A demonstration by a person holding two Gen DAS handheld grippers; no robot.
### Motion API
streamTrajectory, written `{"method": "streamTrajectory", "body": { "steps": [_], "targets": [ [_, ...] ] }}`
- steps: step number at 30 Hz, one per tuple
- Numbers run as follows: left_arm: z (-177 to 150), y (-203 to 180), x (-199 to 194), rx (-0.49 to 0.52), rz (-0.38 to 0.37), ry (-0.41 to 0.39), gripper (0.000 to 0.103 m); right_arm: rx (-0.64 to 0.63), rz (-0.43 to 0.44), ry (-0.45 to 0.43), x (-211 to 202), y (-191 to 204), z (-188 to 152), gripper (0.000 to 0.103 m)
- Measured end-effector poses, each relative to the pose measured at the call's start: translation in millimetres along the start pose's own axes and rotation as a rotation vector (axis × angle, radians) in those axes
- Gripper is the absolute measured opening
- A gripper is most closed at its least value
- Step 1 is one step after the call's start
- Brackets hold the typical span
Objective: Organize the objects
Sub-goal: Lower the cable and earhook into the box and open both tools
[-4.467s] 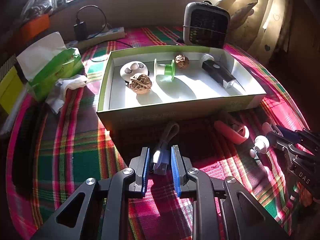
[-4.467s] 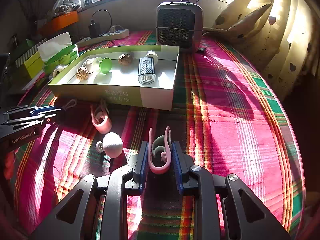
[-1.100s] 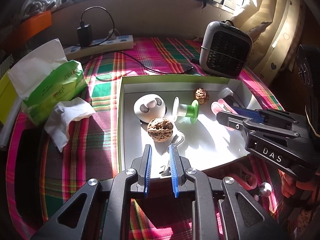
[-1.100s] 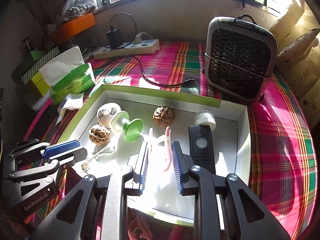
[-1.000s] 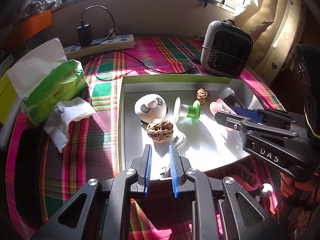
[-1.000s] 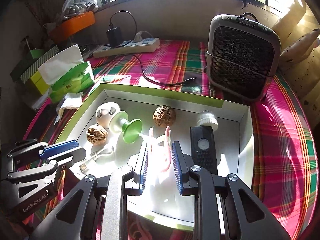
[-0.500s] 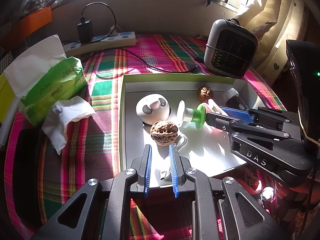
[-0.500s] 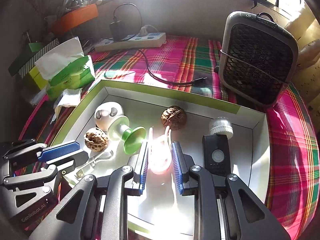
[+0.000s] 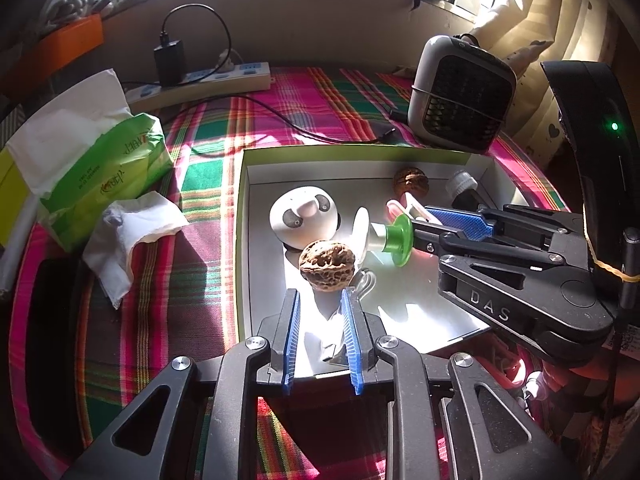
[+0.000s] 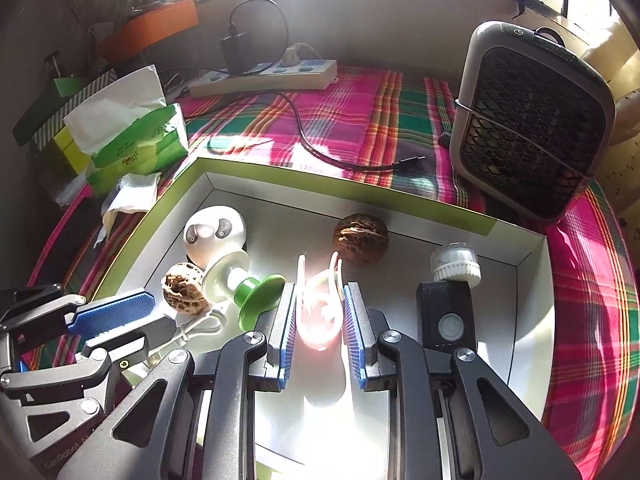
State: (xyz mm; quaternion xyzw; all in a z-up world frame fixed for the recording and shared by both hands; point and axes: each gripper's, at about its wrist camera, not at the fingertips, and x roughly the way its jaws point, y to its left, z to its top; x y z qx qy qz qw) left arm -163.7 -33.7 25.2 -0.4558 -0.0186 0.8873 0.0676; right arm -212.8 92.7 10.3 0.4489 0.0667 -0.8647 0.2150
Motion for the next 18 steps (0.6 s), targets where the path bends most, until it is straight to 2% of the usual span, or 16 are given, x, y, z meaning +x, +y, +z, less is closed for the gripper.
{"method": "streamTrajectory", "body": {
  "steps": [18],
  "targets": [
    [-0.1, -1.5, -1.2, 0.008, 0.001, 0.001, 0.027, -0.002, -0.010, 0.002, -0.1, 3.0, 2.2, 0.026]
  ]
}}
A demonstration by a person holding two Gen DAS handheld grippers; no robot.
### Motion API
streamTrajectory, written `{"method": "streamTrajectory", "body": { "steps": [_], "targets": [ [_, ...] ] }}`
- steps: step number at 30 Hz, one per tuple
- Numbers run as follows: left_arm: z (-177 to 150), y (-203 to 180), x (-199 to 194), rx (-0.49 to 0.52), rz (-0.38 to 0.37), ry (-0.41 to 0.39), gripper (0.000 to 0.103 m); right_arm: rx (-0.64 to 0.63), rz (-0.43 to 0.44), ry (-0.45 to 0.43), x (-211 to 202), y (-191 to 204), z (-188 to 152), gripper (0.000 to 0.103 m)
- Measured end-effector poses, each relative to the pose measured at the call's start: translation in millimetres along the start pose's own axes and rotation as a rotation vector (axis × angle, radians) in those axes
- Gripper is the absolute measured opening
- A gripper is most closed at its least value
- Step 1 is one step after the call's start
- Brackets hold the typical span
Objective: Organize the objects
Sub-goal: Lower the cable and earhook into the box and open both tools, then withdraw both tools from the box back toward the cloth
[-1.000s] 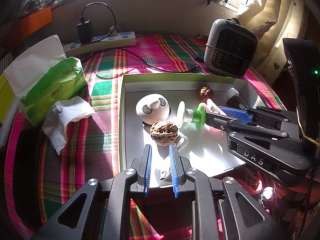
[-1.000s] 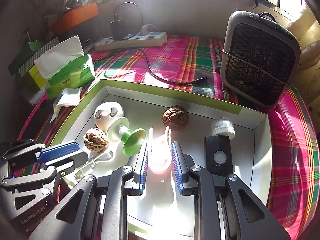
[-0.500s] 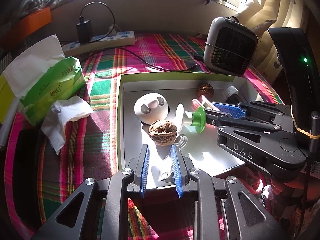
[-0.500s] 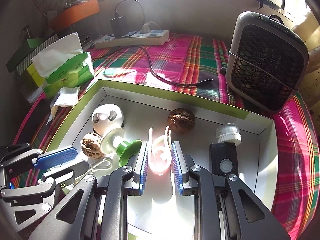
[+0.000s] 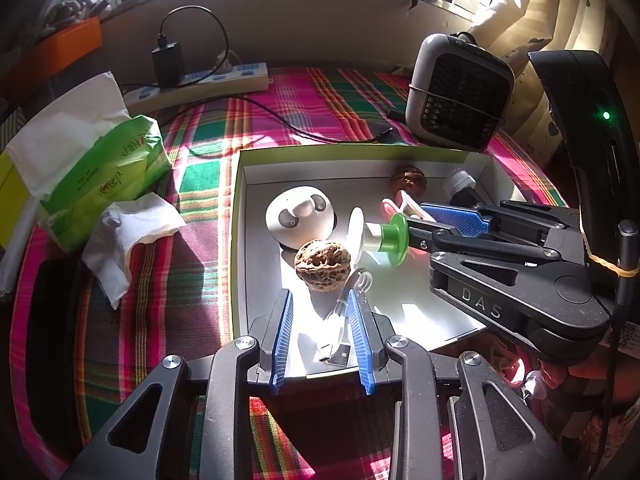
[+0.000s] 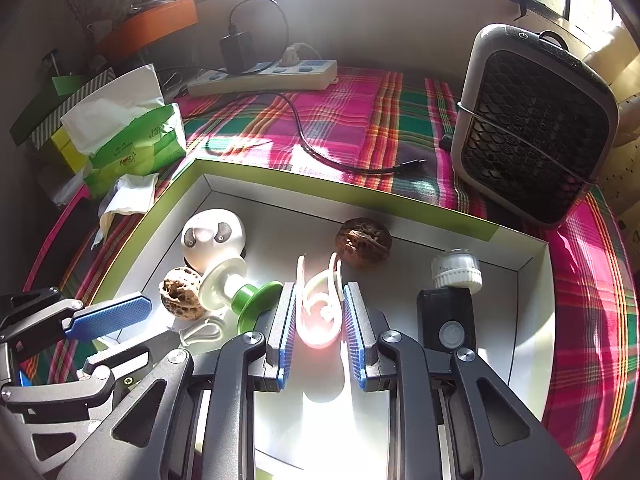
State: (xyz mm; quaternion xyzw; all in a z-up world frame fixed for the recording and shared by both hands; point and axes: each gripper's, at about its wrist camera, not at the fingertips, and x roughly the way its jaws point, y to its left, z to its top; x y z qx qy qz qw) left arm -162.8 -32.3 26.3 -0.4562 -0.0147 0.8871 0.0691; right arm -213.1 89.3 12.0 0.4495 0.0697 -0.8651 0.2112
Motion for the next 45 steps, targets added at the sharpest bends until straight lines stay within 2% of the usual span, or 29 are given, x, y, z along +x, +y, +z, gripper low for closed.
{"method": "streamTrajectory", "body": {
  "steps": [4, 12, 15, 35, 45],
  "targets": [
    [-1.0, -0.1, 0.2, -0.001, 0.003, -0.003, 0.029, 0.005, 0.001, 0.002, -1.8, -0.5, -1.6, 0.032],
    [-3.7, -0.3, -4.3, -0.009, 0.008, -0.012, 0.036, 0.022, 0.004, -0.017, -11.3, -2.5, -5.0, 0.033],
    [-4.9, -0.2, -6.6, -0.014, 0.008, -0.014, 0.036, 0.030, 0.005, -0.023, -15.8, -3.2, -7.3, 0.040],
    [-21.7, -7.8, -42.6, -0.001, 0.035, -0.075, 0.041, 0.074, -0.013, -0.105, -66.5, -2.8, -34.9, 0.041],
    [-39.2, -14.4, -59.6, -0.006, 0.007, -0.090, 0.041, 0.100, -0.017, -0.145, -95.1, -7.8, -63.5, 0.041]
  ]
}}
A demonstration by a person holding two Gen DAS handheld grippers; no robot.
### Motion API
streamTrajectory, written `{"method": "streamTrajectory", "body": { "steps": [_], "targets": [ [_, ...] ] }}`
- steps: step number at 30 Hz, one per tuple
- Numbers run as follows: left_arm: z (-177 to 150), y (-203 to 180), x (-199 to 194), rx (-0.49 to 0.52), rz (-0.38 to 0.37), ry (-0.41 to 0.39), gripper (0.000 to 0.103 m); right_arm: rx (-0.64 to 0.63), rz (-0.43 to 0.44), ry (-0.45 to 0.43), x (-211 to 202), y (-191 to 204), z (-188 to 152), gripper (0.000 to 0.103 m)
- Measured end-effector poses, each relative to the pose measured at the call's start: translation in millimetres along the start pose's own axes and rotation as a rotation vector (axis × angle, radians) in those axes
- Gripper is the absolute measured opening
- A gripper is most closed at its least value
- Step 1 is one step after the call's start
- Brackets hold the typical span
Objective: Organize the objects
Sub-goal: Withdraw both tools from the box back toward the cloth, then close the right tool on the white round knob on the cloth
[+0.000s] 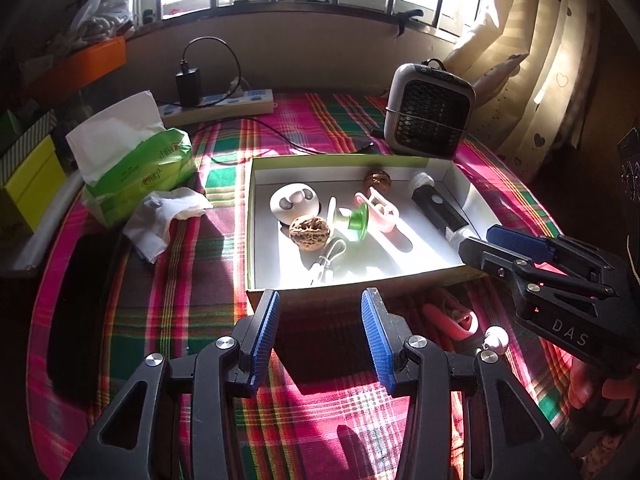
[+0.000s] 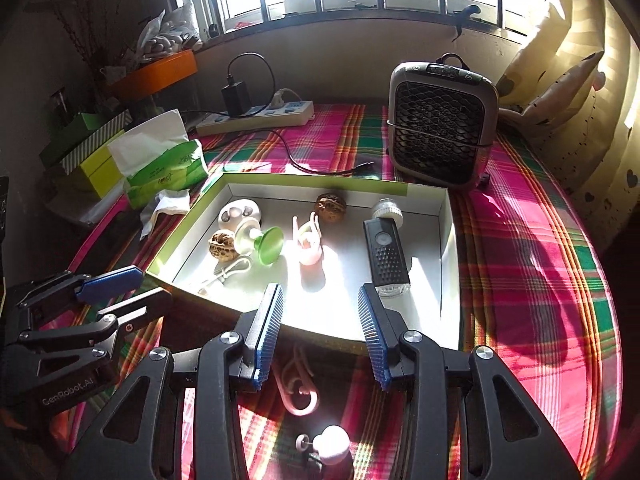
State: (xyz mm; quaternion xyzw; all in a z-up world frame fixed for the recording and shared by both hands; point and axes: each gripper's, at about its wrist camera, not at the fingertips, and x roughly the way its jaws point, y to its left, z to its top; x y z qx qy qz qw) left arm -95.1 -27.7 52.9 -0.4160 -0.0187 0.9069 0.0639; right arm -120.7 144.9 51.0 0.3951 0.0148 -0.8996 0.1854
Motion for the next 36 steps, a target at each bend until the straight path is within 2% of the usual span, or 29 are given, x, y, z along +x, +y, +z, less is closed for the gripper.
{"method": "streamTrajectory", "body": {
  "steps": [8, 20, 36],
  "targets": [
    [-13.8, -6.9, -1.1, 0.003, -0.032, 0.021, 0.041, 0.033, -0.018, 0.010, -15.0, -15.2, -25.1, 0.041],
    [-28.8, -14.4, 9.2, 0.000, -0.072, 0.060, 0.041, 0.066, 0.013, 0.038, -19.7, -18.1, -60.2, 0.041],
    [-31.8, -20.9, 12.9, 0.006, -0.083, 0.074, 0.041, 0.042, 0.038, 0.073, -7.6, -7.3, -70.6, 0.041]
  ]
}}
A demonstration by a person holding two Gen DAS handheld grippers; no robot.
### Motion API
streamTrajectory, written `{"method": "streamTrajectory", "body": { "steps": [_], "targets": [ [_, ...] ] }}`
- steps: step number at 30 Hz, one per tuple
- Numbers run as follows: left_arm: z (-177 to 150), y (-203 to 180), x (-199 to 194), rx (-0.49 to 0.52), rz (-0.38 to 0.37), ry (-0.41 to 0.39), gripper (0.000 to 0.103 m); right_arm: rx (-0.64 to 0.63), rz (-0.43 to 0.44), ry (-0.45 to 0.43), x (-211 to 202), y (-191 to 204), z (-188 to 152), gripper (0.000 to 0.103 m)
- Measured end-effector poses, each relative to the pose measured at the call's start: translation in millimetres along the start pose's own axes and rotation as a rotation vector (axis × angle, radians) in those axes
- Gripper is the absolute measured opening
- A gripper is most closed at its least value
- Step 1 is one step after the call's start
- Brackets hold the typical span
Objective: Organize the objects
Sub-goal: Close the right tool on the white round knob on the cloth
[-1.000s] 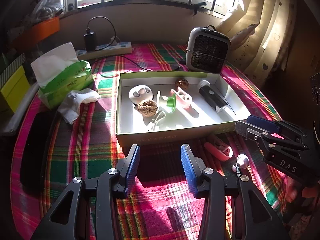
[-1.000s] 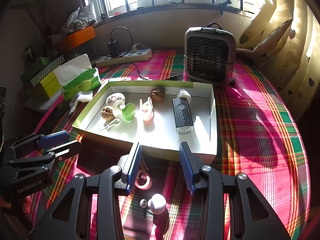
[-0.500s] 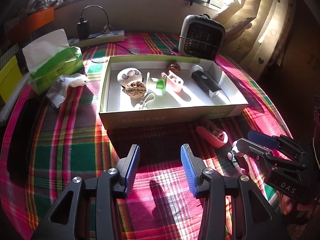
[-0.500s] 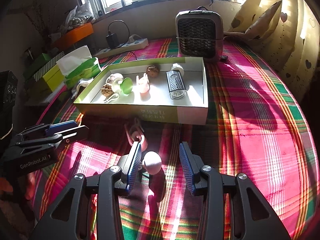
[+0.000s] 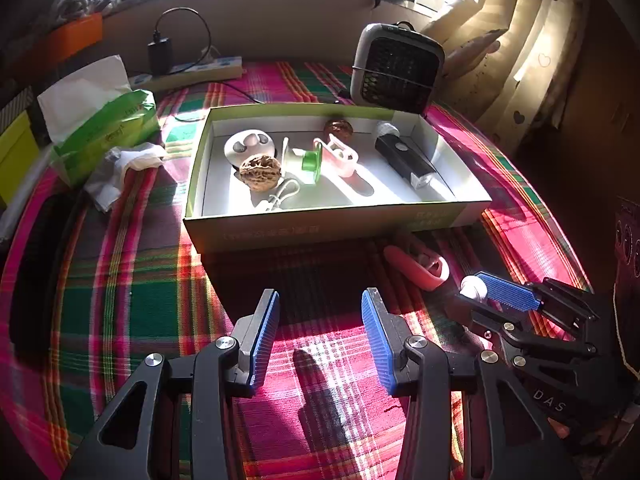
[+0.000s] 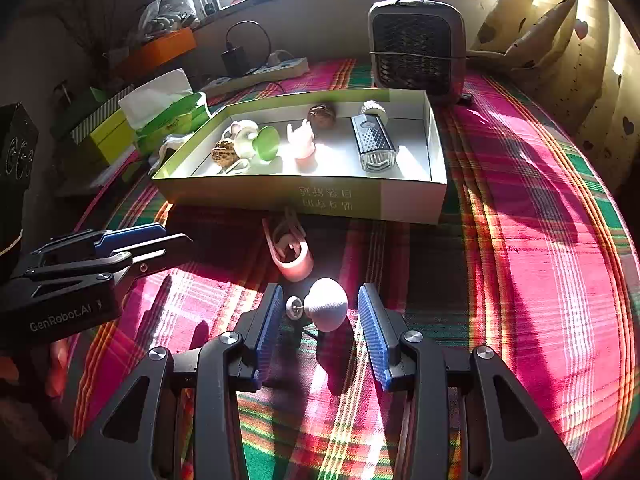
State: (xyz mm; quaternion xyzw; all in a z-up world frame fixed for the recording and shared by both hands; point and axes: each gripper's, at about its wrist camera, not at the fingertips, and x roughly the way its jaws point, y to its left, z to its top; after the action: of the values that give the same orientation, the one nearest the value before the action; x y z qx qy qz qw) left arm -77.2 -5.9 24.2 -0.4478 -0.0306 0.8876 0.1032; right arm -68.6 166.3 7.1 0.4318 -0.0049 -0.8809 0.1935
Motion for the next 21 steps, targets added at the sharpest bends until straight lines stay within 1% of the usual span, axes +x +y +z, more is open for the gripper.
{"method": "streamTrajectory", "body": {
  "steps": [5, 9, 16, 19, 21],
  "targets": [
    [1.0, -4.1, 3.5, 0.005, -0.007, 0.010, 0.041, 0.004, 0.016, -0.008, -1.6, -1.9, -1.7, 0.041],
    [3.4, -7.7, 6.0, 0.006, -0.012, 0.016, 0.041, 0.020, 0.027, -0.012, -2.1, -5.4, -1.7, 0.032],
    [8.7, -16.0, 8.2, 0.012, -0.020, 0.020, 0.041, 0.028, 0.021, -0.024, -6.0, -9.9, -2.7, 0.032],
    [11.9, -21.8, 10.2, 0.016, -0.036, 0.024, 0.041, 0.034, -0.005, -0.021, -7.1, -15.3, -3.6, 0.032],
    [12.7, -27.0, 12.1, 0.022, -0.050, 0.033, 0.043, 0.049, -0.007, -0.024, -8.6, -20.5, -4.1, 0.032]
  ]
}}
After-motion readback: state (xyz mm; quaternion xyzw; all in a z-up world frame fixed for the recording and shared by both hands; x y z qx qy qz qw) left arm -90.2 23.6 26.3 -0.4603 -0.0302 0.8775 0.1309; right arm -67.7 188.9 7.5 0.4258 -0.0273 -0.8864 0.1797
